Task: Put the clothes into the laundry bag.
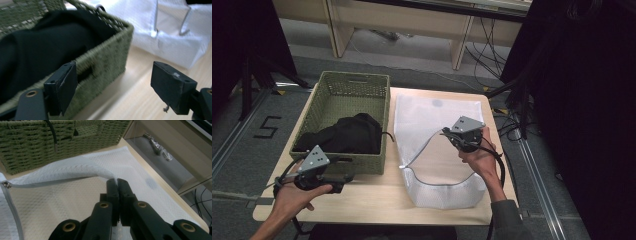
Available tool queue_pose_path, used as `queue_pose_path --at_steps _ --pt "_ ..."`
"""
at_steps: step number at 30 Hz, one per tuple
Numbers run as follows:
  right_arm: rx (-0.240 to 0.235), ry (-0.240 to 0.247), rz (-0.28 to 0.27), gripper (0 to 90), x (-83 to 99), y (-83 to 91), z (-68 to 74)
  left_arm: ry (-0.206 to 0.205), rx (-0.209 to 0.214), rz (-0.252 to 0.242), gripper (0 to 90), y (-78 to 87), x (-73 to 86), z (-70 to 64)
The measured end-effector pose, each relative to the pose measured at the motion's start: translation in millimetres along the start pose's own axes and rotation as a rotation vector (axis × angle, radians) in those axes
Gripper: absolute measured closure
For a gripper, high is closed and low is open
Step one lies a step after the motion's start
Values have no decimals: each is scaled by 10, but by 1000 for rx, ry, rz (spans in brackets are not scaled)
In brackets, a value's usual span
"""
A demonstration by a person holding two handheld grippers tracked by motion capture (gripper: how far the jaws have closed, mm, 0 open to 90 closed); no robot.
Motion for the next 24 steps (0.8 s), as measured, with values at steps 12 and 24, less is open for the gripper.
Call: queue_pose_path --at_steps 12,24 --pt "-18 5 15 895 1 -39 57 9 -36 88 179 -213 -545 522" --pt "-23 -1 15 895 26 -48 46 38 -43 165 173 -657 -746 1092"
Point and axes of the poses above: each handheld gripper's, and its own axes: y roughly backward along the jaws, x roughly out of its underside, z roughly to its left, the point moved 4 cm from there along -y, roughly forward along the jaws, and after that the axes turned 9 degrees about -z, right-handed, at the moved point
